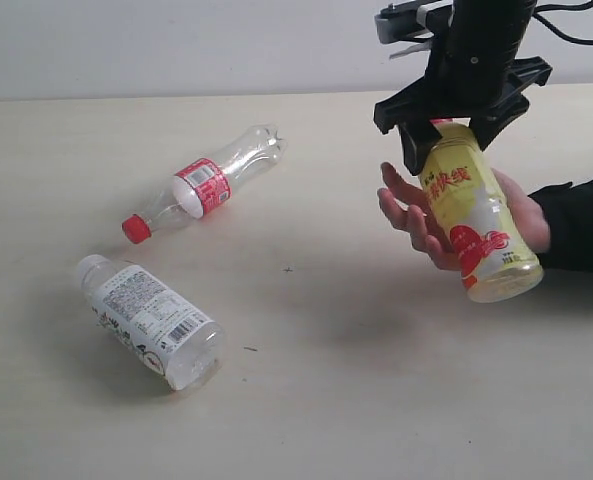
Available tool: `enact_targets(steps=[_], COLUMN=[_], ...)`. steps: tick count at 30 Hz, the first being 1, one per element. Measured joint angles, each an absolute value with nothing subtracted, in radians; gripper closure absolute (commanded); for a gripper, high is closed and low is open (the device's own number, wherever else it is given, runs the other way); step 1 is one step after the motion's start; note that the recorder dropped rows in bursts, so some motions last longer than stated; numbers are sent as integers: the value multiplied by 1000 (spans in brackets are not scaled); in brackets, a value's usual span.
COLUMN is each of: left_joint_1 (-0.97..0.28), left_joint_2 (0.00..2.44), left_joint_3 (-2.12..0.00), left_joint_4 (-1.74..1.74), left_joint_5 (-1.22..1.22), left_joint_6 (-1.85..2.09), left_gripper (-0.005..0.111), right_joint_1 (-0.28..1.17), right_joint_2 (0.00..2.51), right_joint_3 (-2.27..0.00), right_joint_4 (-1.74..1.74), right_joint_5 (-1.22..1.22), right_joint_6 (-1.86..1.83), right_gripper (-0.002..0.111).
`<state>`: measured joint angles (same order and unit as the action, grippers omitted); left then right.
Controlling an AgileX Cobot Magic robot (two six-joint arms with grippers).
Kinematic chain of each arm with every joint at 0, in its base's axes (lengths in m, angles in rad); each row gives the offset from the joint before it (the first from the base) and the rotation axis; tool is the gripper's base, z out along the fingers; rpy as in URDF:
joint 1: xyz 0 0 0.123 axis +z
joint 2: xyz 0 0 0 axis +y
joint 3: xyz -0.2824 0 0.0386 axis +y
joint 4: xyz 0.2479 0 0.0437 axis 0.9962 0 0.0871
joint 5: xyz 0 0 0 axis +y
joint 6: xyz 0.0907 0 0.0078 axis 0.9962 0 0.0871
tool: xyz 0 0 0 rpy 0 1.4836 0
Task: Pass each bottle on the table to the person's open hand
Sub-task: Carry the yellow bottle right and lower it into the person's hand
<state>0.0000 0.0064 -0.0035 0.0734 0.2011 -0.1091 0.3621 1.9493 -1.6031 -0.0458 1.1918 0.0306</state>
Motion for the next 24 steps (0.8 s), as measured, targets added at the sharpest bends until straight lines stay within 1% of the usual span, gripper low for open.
enact_targets(steps=[8, 18, 24], left_joint_1=[0, 0, 0], left_joint_2=[6, 6, 6], left_joint_3=[-3, -3, -3], left_joint_4=[73, 73, 73], left_joint_5=[201, 201, 201], left_joint_6=[-109, -109, -109], left_gripper=[107, 107, 107], right_joint_1=[362, 362, 362], right_joint_2=[1949, 1949, 1884], right_joint_3=[-1603, -1603, -1603], right_joint_4=[-57, -57, -57], right_joint_5=[1190, 1176, 1158], right_joint_6=[48, 50, 40], right_gripper=[28, 28, 30])
